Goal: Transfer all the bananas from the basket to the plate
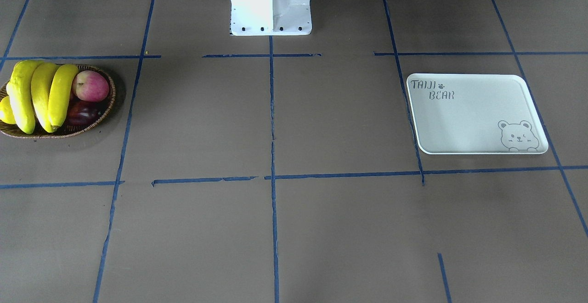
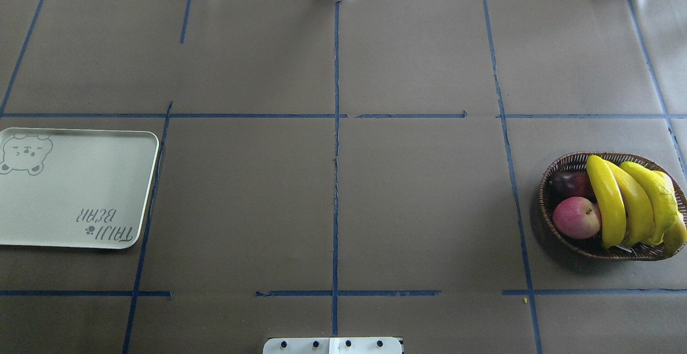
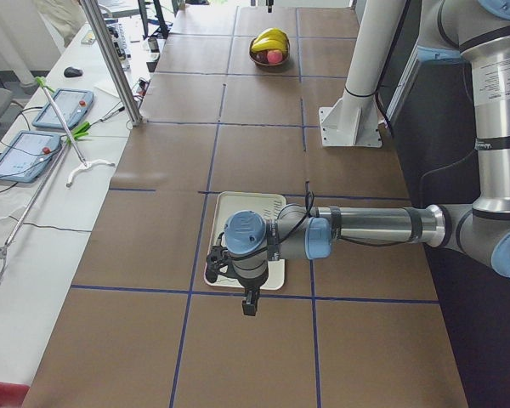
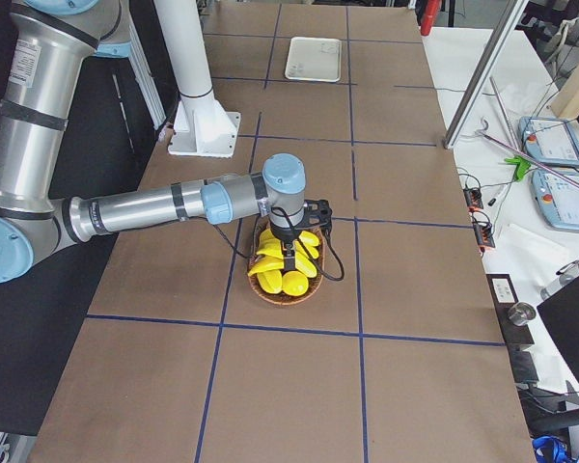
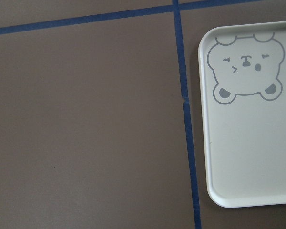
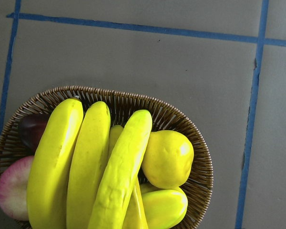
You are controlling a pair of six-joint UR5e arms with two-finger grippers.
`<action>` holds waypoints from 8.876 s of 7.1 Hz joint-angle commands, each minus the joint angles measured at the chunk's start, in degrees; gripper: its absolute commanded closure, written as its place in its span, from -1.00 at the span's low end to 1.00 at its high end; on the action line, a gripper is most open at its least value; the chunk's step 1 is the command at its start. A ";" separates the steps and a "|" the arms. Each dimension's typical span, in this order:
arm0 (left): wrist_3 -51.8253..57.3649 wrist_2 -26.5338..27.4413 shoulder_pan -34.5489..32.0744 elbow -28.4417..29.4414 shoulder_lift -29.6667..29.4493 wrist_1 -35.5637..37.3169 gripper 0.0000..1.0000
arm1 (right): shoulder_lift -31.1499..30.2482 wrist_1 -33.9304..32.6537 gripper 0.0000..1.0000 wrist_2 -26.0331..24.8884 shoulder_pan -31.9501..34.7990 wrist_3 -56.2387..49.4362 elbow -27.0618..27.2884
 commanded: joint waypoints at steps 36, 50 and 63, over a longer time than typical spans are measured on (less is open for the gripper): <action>-81.92 -9.09 35.93 -6.06 -25.67 -40.38 -1.00 | 34.15 28.86 0.99 -11.95 -28.16 55.97 -4.81; -132.63 10.55 50.89 -6.69 -43.36 -38.27 -1.00 | 43.83 28.60 0.99 -37.14 -51.92 66.28 -1.03; -131.84 18.72 54.32 -6.94 -42.84 -38.45 1.00 | 45.06 28.51 -0.98 -39.95 -53.86 66.81 -1.47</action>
